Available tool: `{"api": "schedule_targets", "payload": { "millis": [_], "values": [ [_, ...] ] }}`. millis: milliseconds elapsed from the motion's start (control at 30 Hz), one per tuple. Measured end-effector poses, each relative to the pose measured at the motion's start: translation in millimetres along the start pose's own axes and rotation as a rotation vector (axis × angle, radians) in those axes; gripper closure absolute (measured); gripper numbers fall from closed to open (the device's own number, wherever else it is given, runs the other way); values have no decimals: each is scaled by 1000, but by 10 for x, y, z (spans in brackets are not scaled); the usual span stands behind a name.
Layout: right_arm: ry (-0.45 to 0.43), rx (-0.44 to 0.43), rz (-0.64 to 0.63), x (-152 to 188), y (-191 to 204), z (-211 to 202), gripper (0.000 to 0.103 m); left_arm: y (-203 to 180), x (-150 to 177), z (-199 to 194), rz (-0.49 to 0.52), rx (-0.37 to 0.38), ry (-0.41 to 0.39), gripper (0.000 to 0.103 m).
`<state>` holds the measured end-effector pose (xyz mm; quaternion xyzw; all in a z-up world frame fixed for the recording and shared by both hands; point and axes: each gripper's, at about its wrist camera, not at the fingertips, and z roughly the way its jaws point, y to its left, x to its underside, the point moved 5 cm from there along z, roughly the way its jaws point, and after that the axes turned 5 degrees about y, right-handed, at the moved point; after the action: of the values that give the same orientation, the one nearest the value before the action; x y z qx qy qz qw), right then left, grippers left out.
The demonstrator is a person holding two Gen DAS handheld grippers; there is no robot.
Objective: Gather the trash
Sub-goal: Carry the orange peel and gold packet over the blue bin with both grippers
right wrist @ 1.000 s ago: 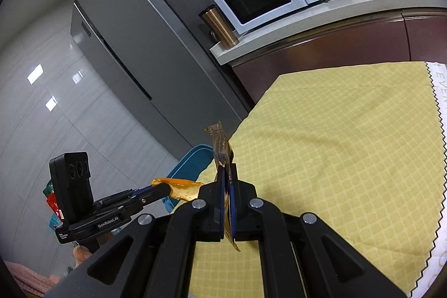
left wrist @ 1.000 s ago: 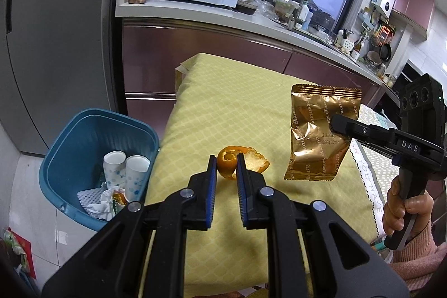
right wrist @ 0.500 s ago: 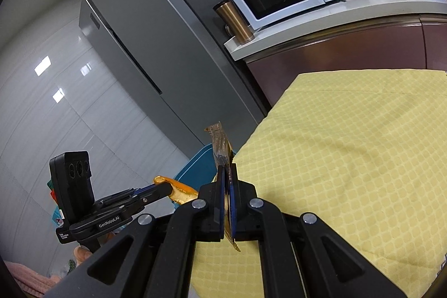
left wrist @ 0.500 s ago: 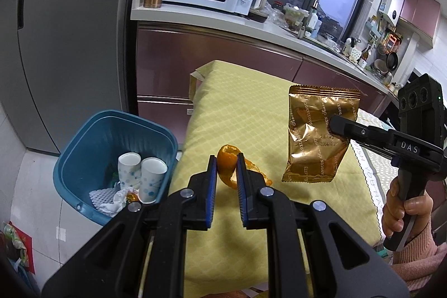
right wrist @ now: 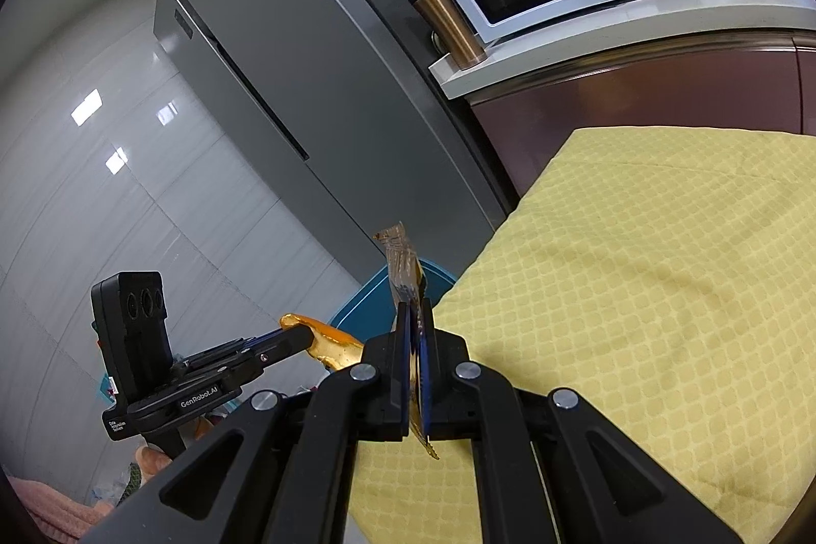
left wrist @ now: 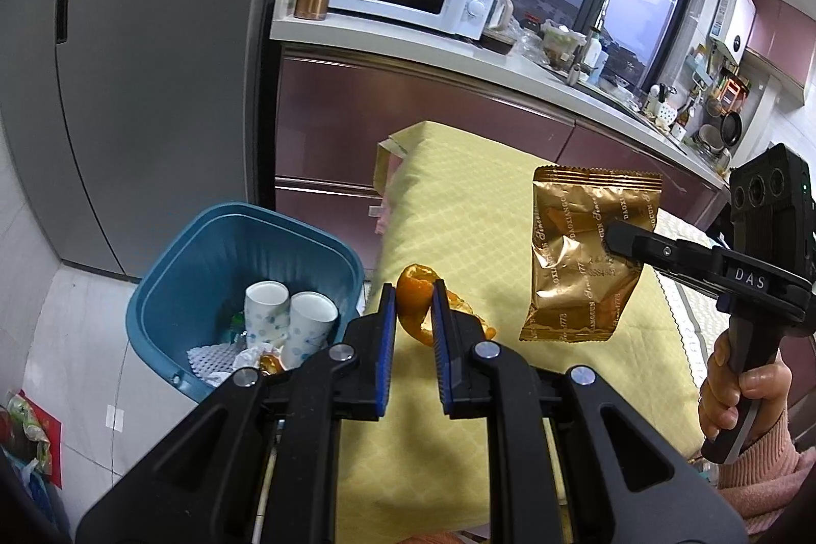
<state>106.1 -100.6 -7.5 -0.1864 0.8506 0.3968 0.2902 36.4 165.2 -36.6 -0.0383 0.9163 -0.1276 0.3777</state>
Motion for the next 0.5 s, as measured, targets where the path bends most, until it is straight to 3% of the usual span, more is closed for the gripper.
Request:
{"api": "schedule_targets", "payload": {
  "millis": [500],
  "values": [
    [28,-35,-40,-112,196,257,101,373,-87,-109,-54,-62,-32,89]
  ]
}}
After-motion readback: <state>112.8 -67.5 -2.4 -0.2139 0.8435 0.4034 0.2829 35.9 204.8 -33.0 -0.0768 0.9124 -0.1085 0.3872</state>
